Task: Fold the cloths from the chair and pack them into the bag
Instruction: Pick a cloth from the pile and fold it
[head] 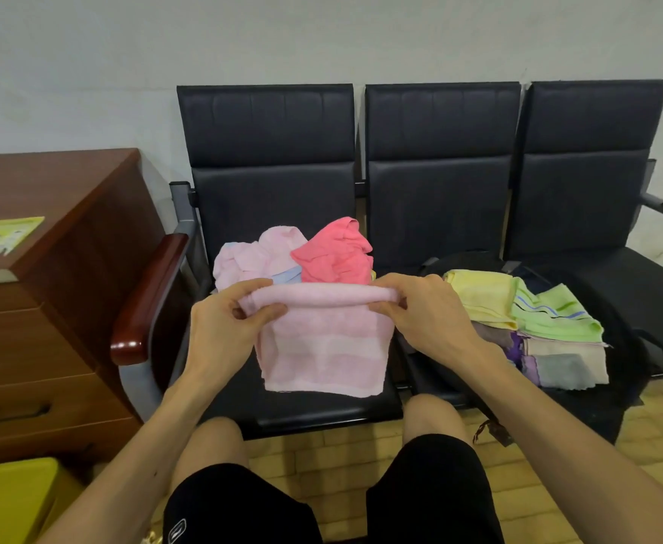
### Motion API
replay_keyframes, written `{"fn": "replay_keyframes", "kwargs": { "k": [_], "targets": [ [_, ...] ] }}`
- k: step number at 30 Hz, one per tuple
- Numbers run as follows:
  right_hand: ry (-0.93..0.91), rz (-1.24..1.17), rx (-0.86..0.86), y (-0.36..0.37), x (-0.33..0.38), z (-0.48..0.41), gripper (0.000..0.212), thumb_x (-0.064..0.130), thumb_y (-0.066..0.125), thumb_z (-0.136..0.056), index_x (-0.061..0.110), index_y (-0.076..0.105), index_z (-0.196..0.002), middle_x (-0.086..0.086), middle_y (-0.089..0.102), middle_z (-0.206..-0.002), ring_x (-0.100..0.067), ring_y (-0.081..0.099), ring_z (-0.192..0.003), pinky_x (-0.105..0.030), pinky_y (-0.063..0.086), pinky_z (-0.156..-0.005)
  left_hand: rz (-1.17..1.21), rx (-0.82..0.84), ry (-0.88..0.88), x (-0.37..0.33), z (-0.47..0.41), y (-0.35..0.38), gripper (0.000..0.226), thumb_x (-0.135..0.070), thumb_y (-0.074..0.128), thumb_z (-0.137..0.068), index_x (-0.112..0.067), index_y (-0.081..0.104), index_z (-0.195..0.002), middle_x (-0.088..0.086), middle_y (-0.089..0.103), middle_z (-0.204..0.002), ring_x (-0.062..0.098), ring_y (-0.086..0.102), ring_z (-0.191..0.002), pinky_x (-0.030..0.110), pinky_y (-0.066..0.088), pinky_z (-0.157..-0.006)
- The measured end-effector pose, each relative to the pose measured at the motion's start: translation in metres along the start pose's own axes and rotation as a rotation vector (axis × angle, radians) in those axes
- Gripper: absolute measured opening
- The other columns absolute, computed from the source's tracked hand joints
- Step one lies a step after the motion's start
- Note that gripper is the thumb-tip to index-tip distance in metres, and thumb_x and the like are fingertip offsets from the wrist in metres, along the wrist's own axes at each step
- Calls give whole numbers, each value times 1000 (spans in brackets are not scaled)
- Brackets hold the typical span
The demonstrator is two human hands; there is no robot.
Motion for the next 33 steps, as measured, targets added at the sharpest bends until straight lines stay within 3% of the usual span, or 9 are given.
{"fn": "replay_keyframes", "kwargs": {
  "k": [5,11,15,18,20,22,26,29,33],
  "targets": [
    [13,70,21,-5,-4,11,30,42,56,-96,22,67,-116,-4,72,-95,-22,65,-84,-39,55,-78,-114,15,136,-7,9,-3,27,-20,81,-77,-22,76,-104,-20,68,-86,9,68,-81,6,50,-72],
    [44,-34,61,-8,-14,17,24,38,61,-94,19,67,-107,2,60,-99,-14,57,-87,-31,50,-78,-213,25,242,-27,11,-3,20,-22,80,-79,-19,78,-99,-16,64,-84,19,65,-78,33,57,-70],
    [-45,-163,165,-10,-19,25,20,35,65,-92,20,67,-104,6,52,-109,-10,50,-98,-32,47,-87,-105,44,160,-32,6,0,22,-21,81,-78,-33,72,-94,1,56,-102,11,49,-96,15,41,-80],
    [-60,-515,254,-14,-19,36,21,27,65,-94,17,67,-112,6,65,-111,-8,61,-102,-30,52,-88,107,168,64,-38,7,6,18,-18,73,-86,-33,69,-95,-18,60,-113,-11,53,-104,20,44,-86],
    [68,-967,265,-14,-12,46,27,27,73,-86,19,65,-110,9,70,-105,-9,67,-99,-26,54,-80,239,168,25,-44,5,7,12,-25,70,-90,-27,67,-101,-15,66,-106,1,62,-99,33,53,-83],
    [210,-1276,310,5,0,59,46,23,81,-73,21,60,-114,9,71,-105,-10,69,-99,-25,55,-78,262,121,25,-51,-3,8,22,-44,62,-85,-31,65,-103,-8,65,-105,9,63,-97,33,53,-79],
    [324,-1404,311,37,35,80,47,-4,72,-82,25,62,-117,3,73,-115,-15,68,-108,-34,58,-88,105,47,40,-56,-24,23,5,-28,62,-95,-28,63,-91,0,64,-97,10,60,-91,30,47,-76],
    [418,-1452,201,27,30,72,33,3,65,-90,9,63,-122,-12,70,-120,-29,67,-111,-45,53,-97,280,72,-271,-30,-27,43,12,-39,63,-95,-28,66,-97,1,69,-103,20,66,-100,38,53,-82],
    [530,-1541,175,11,6,63,37,12,65,-92,14,60,-129,-9,71,-120,-28,67,-111,-52,49,-102,946,317,-815,-21,1,97,52,-61,63,-79,-24,67,-115,5,75,-110,26,68,-105,42,53,-86]
  ]
}}
Point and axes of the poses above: each hand's wrist, its own z-axis away from the middle knuckle, its own y-axis out of the palm, x = y × z, the point moved 5 cm from there along -z, towards the middle knuckle
